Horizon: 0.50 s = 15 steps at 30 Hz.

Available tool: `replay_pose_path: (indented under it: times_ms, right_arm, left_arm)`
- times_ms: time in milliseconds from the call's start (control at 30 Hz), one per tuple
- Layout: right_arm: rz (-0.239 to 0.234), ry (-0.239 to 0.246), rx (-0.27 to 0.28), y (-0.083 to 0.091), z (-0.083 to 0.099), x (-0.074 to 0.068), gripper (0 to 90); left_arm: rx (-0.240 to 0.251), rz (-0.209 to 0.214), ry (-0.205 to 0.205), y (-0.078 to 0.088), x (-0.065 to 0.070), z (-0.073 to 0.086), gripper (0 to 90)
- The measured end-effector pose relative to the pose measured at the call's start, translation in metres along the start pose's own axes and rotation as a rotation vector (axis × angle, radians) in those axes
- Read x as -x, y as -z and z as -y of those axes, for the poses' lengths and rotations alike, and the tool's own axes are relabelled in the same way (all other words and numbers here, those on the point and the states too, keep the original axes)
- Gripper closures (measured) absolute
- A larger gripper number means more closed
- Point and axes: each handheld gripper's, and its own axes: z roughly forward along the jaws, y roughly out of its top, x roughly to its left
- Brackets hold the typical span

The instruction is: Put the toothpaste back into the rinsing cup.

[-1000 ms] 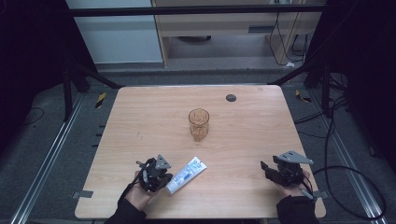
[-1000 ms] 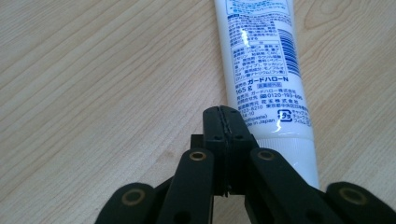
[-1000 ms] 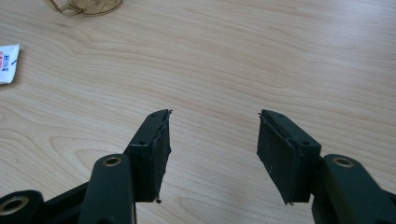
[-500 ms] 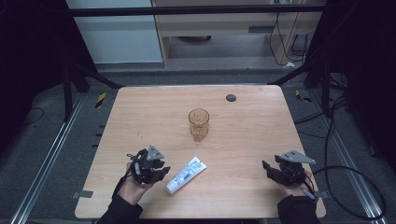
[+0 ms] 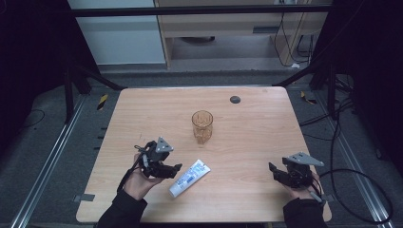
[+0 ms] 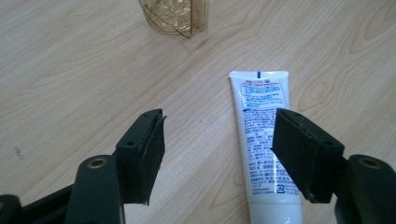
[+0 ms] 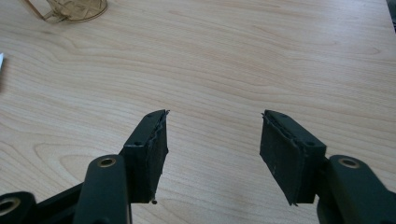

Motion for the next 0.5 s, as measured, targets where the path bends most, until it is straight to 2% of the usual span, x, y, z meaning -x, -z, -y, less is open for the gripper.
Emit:
replay_pose_path:
  times_ms: [233,400,500]
  right_arm:
    - [0.001,-0.007,-0.003,0.000,0.000,0.001,40.7]
    - [0.004,-0.003,-0.005,0.000,0.000,0.002,40.6]
    - [0.004,0.000,-0.007,-0.001,0.001,0.001,40.4]
  left_arm:
    - [-0.038,0.012,-0.029,-0.006,0.006,-0.013,28.4]
    - [-0.054,0.021,-0.034,-0.013,0.008,-0.016,26.1]
    - [-0.082,0.023,-0.045,-0.020,0.011,-0.018,25.2]
